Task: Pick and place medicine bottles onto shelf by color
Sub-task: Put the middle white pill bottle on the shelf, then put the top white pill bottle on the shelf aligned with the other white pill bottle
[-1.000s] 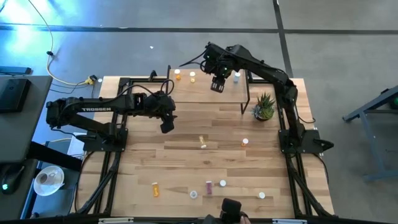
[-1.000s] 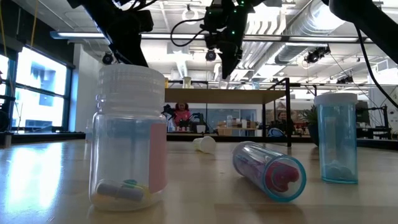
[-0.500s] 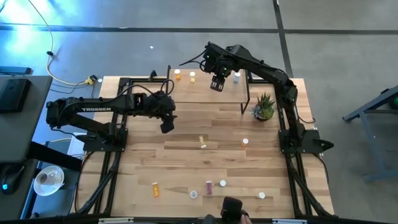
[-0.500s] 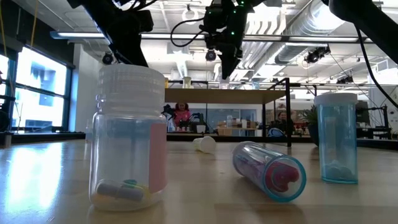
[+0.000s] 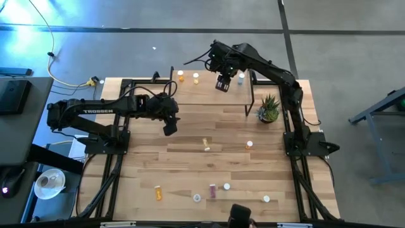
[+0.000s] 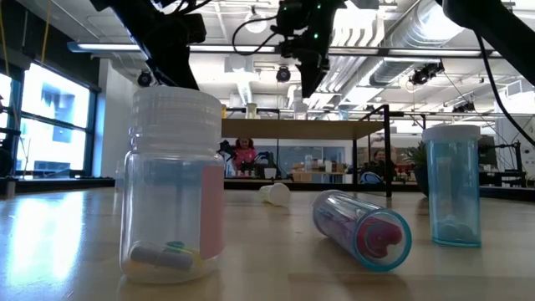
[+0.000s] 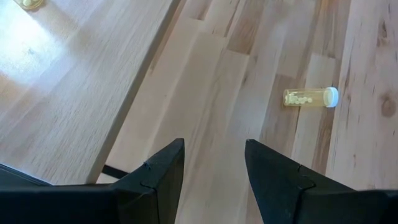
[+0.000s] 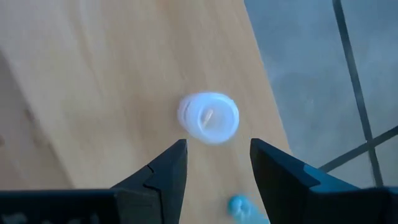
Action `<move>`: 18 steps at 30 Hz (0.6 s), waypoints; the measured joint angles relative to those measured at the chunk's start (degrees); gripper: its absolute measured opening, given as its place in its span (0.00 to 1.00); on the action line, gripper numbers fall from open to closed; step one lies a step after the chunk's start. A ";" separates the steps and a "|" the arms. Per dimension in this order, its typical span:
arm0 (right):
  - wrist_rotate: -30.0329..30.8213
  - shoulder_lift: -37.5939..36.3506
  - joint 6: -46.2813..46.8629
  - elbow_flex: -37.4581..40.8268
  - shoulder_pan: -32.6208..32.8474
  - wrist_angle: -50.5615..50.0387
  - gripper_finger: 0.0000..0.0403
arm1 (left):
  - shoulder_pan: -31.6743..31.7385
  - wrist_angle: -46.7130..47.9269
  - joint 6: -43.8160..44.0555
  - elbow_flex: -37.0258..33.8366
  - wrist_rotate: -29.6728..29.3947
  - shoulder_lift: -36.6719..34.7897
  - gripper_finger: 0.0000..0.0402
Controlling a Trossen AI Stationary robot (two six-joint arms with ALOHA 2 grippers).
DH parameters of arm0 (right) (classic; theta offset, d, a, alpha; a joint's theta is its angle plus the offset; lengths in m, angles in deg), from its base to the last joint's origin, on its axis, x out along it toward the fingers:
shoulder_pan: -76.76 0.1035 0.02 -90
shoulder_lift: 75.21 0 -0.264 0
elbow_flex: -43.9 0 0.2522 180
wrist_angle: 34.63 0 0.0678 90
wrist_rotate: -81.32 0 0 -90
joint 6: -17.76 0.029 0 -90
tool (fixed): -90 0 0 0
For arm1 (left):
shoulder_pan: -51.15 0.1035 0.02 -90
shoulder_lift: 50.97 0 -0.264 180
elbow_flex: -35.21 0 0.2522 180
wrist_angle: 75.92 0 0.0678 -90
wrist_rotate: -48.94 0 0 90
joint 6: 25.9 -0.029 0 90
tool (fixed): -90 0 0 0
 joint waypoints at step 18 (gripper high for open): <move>-3.98 -8.10 4.33 1.77 8.27 -7.12 0.42 | -0.02 4.24 4.61 -0.07 0.33 0.26 0.40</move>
